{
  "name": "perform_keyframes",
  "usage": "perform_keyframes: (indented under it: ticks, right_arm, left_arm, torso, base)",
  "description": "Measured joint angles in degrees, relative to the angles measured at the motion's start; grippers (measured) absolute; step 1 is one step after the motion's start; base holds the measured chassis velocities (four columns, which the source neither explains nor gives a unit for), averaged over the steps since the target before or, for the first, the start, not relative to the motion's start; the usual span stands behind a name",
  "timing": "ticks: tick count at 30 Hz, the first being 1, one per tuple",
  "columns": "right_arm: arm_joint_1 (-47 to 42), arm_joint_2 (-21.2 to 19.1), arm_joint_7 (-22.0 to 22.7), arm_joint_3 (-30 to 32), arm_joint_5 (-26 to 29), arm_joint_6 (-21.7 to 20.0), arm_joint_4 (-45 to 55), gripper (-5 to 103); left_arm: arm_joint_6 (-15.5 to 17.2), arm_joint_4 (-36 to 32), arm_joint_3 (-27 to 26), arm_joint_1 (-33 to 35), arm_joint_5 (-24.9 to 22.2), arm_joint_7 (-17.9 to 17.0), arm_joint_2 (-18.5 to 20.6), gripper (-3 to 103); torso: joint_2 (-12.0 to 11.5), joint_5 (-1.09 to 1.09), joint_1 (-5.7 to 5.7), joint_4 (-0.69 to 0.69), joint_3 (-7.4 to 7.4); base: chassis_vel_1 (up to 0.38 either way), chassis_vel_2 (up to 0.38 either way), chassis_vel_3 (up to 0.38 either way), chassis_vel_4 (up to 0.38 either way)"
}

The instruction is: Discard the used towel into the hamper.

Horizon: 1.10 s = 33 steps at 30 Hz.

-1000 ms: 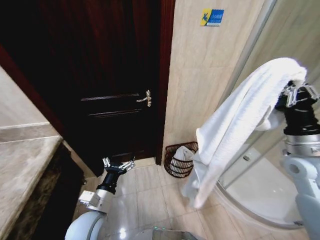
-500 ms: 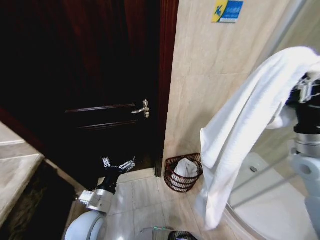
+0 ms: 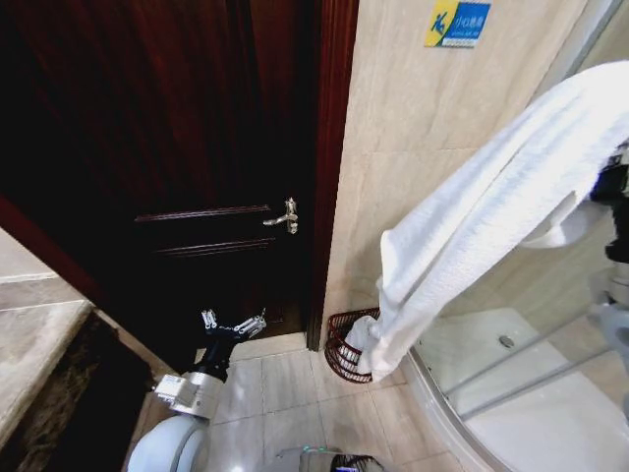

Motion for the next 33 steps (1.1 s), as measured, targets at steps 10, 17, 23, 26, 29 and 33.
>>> perform_keyframes:
  ticks: [10,17,23,26,29,33]
  right_arm:
    - [7.27,-5.15,-1.62,-3.52,3.03,0.19,-7.94,5]
    - [16.38,-6.65,-1.58,-9.56,3.96,-0.3,-13.64,5]
    - [26.93,-5.17,0.32,-16.68,2.48,-0.87,-16.78,5]
    - [31.82,-4.58,0.95,-19.88,1.28,-1.38,-18.25,5]
    - [36.92,-4.19,1.05,-23.43,-0.11,-1.68,-21.16,5]
    - [42.67,-3.56,0.94,-26.88,-1.51,-1.52,-25.96,5]
  left_arm:
    - [0.0,0.0,0.0,0.0,0.0,0.0,0.0,100]
    - [0.0,0.0,0.0,0.0,0.0,0.0,0.0,100]
    - [0.0,0.0,0.0,-0.01,0.0,0.0,0.0,100]
    - [0.0,0.0,0.0,0.0,0.0,0.0,0.0,100]
    - [0.0,0.0,0.0,0.0,0.0,0.0,0.0,100]
    - [0.0,0.0,0.0,0.0,0.0,0.0,-0.01,100]
  torso:
    - [-0.01,0.0,0.02,0.0,0.01]
    - [-0.01,0.01,0.02,0.01,0.01]
    - [-0.01,0.01,0.02,0.01,0.01]
    - [-0.01,-0.02,0.02,0.01,0.01]
    - [-0.02,-0.01,0.02,0.01,0.01]
    - [-0.02,0.01,0.02,0.02,0.01]
  base:
    - [0.0,0.0,0.0,0.0]
    - [0.0,0.0,0.0,0.0]
    - [0.0,0.0,0.0,0.0]
    - [0.0,0.0,0.0,0.0]
    - [0.0,0.0,0.0,0.0]
    - [0.0,0.0,0.0,0.0]
